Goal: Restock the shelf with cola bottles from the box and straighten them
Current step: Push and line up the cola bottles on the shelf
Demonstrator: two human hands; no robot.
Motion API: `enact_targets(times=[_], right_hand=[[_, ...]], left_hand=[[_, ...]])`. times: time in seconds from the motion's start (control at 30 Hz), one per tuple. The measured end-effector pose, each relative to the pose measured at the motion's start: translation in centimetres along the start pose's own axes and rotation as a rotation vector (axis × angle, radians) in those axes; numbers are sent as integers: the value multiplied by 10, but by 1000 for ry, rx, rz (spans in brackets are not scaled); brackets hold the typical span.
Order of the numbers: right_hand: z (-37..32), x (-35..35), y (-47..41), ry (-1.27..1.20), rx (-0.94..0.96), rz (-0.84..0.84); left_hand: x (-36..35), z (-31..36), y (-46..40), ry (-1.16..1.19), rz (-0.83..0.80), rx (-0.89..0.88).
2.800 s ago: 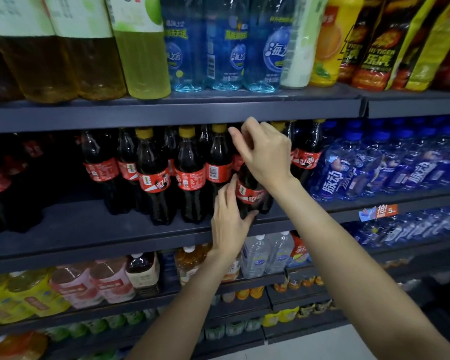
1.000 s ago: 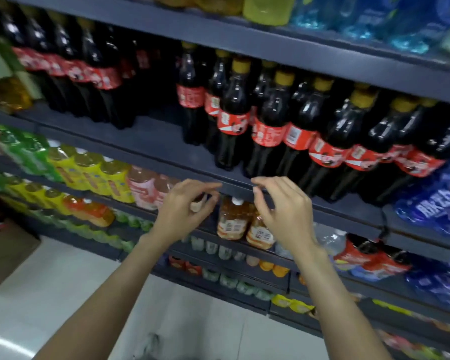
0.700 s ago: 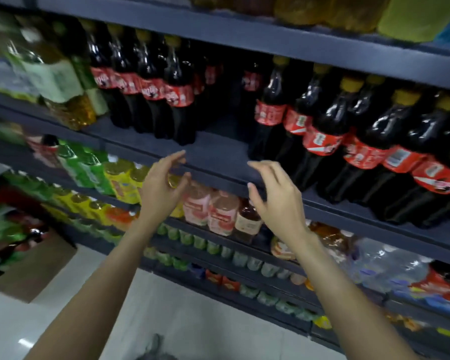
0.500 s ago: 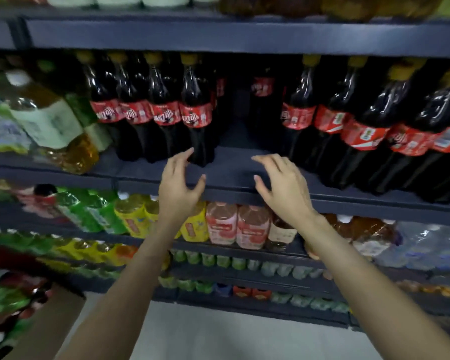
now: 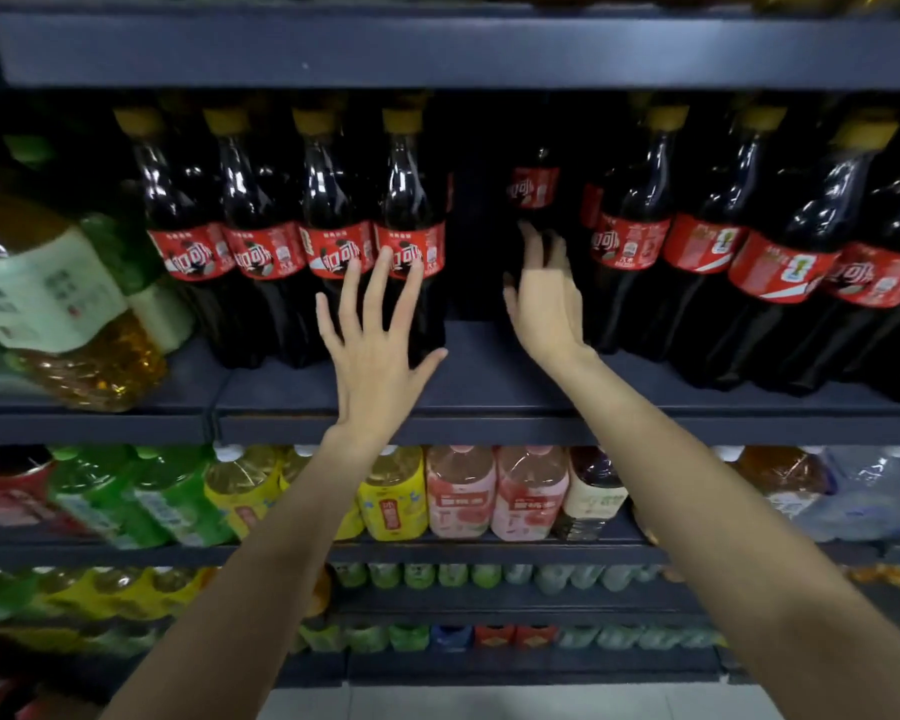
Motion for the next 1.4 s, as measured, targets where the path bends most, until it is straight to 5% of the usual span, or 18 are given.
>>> enact_targets(times=[0.17, 0.7, 0.9, 0.97, 1.1, 1.23, 1.33, 1.4], right_hand=[[14, -44, -41, 150, -133, -162], [-2, -78, -95, -72, -26, -47], [-7, -67, -75, -104, 1, -184], [-7, -43, -49, -149, 16, -112], [7, 36, 36, -220, 79, 340], [31, 82, 86, -220, -61, 542], [46, 92, 89, -183, -143, 466], [55, 92, 89, -182, -184, 377]], left_hand=[[-15, -4, 2, 8, 95, -1], [-20, -7, 1, 88, 152, -42], [-19, -7, 3, 92, 151, -39], [-13, -3, 7, 114, 200, -15], [14, 34, 14, 436, 309, -104], [3, 91, -15, 897, -123, -7], [-34, 132, -39, 1075, -536, 141], [-53, 152, -50, 1099, -675, 133]])
Point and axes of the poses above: each hand's wrist, its own y-axis away from the middle knuckle, its own x-axis out of the back of the hand, z = x × y, the point moved 5 cm from there along -y, towards the middle knuckle, and after that the axes turned 6 degrees about x, right-handed, at the moved point
